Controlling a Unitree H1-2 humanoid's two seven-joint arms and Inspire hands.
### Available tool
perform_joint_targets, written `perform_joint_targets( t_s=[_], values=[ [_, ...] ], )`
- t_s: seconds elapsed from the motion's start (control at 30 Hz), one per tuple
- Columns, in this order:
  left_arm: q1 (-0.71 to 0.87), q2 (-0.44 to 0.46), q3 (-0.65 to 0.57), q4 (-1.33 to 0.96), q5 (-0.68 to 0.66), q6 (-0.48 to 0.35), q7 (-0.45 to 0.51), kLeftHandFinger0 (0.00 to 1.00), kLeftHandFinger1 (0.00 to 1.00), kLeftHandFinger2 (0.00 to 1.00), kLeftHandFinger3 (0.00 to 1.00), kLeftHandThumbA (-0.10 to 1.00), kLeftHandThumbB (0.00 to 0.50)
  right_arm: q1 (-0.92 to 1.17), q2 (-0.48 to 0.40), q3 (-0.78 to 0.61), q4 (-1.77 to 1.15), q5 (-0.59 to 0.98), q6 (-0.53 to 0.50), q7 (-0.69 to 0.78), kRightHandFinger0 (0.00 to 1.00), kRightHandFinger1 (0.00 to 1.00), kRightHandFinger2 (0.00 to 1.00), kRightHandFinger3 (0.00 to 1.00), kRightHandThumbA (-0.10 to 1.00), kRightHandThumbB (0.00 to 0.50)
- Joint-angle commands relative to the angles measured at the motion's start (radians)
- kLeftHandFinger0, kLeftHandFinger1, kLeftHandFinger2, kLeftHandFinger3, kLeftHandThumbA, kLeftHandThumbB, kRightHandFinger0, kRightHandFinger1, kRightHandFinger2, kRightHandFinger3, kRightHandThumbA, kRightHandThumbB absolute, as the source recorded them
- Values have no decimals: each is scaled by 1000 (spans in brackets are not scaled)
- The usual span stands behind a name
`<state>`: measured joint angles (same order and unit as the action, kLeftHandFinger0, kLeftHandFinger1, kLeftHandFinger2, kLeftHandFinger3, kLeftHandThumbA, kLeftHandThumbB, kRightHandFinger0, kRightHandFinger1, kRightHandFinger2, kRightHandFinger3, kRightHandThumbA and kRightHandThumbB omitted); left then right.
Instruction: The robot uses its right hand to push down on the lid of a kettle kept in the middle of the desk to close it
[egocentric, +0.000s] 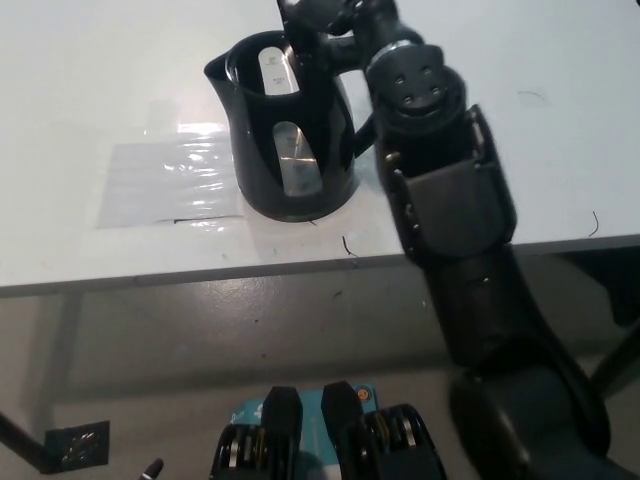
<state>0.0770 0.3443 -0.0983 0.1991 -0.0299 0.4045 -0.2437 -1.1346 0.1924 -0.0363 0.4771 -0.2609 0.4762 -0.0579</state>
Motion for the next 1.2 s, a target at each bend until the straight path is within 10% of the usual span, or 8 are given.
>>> perform_joint_targets(
  t_s=[0.0, 0.1, 0.17, 0.3, 0.5, 1.17],
  values=[
    [-5, -12, -12, -3, 13, -1, -6, 1000, 1000, 1000, 1000, 1000, 142, -21, 38, 14, 22, -30, -6, -10, 933, 1000, 1000, 1000, 241, 157],
    [-25, -22, -20, -11, 16, 22, -8, 1000, 1000, 1000, 1000, 1000, 123, -31, 64, 16, 64, -2, -6, -32, 1000, 1000, 1000, 952, 242, 166],
    [-38, -25, -25, -13, 18, 32, -11, 1000, 1000, 1000, 1000, 1000, 116, -42, 79, 15, 91, 14, -6, -50, 788, 929, 913, 870, 236, 170],
    [-58, -29, -45, -25, 25, 50, -18, 1000, 1000, 1000, 1000, 1000, 121, -48, 100, 21, 131, 23, -15, -83, 683, 796, 811, 1000, 238, 165],
    [-78, -31, -59, -21, 18, 49, -26, 1000, 1000, 1000, 1000, 1000, 127, -16, 165, 14, 214, 58, -108, -128, 1000, 1000, 1000, 1000, 263, 152],
    [-118, -41, -53, -27, 15, 64, -25, 1000, 1000, 1000, 1000, 1000, 144, 31, 188, 78, 463, 108, -306, -209, 940, 979, 992, 1000, 249, 129]
  ],
)
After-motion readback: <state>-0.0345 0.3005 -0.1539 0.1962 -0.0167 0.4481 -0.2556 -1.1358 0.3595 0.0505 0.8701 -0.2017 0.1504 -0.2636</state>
